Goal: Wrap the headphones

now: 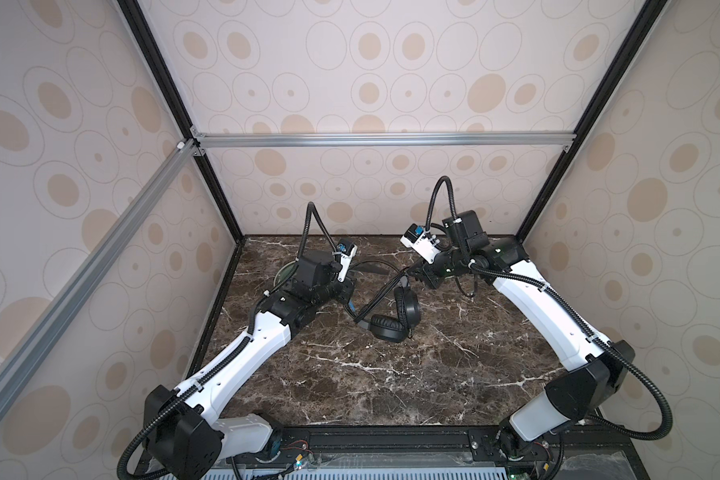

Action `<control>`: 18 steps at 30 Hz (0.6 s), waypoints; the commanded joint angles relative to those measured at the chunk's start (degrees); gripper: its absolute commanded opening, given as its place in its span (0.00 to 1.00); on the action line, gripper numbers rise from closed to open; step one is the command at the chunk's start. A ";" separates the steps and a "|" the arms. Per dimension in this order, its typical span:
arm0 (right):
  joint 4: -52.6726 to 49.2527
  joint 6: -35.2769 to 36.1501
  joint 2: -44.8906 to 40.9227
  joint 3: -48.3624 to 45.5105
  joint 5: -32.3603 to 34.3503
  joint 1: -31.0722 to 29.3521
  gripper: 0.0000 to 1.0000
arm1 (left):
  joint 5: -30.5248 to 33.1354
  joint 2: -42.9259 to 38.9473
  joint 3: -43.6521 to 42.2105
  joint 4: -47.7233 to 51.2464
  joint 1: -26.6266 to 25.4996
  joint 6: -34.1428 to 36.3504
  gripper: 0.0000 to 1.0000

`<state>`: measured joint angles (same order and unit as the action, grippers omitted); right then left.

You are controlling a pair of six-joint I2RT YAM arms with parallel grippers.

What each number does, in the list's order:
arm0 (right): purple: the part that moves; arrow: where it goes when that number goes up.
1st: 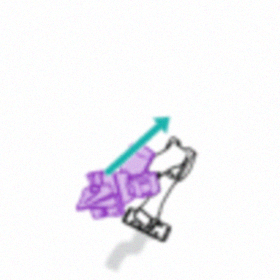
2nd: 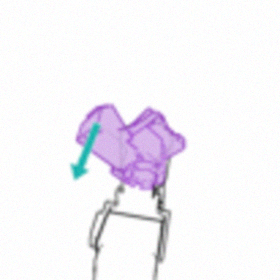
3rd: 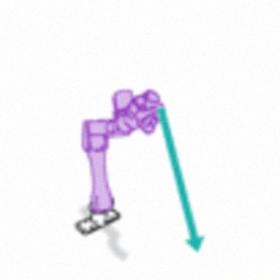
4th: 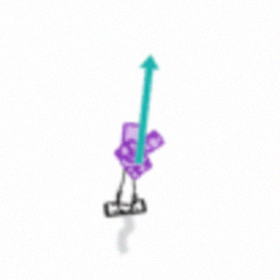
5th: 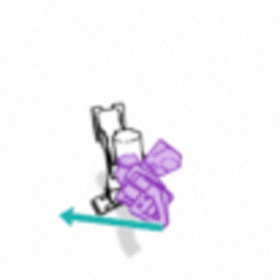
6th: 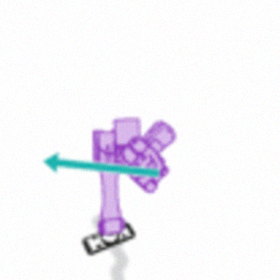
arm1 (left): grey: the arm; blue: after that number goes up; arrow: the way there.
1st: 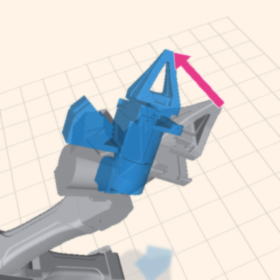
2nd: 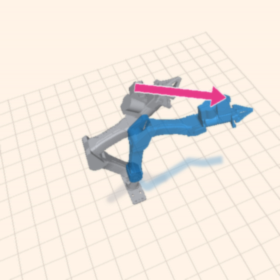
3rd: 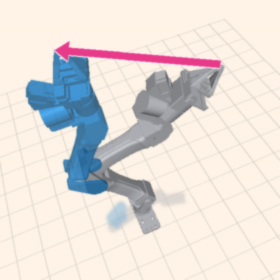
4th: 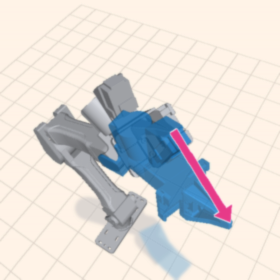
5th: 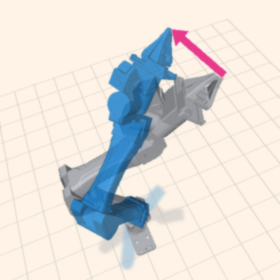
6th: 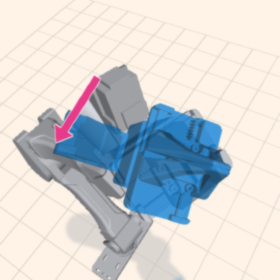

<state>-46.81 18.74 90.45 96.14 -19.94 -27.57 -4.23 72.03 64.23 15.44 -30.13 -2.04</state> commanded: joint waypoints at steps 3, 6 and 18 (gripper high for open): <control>4.70 -2.73 -1.14 -5.00 4.82 2.55 0.05 | -4.47 -0.79 4.59 -1.29 -0.10 0.01 0.00; 4.32 -4.19 -0.23 -5.31 5.22 3.13 0.06 | -4.38 -0.55 5.02 -1.12 -0.06 0.04 0.00; 4.36 -4.22 -0.57 -8.04 13.02 3.14 0.07 | -4.87 0.22 6.09 -1.15 -0.08 -0.32 0.00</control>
<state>-41.93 14.76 90.11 89.73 -16.64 -26.85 -4.64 73.97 65.34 16.51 -30.13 -1.93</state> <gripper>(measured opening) 0.078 0.064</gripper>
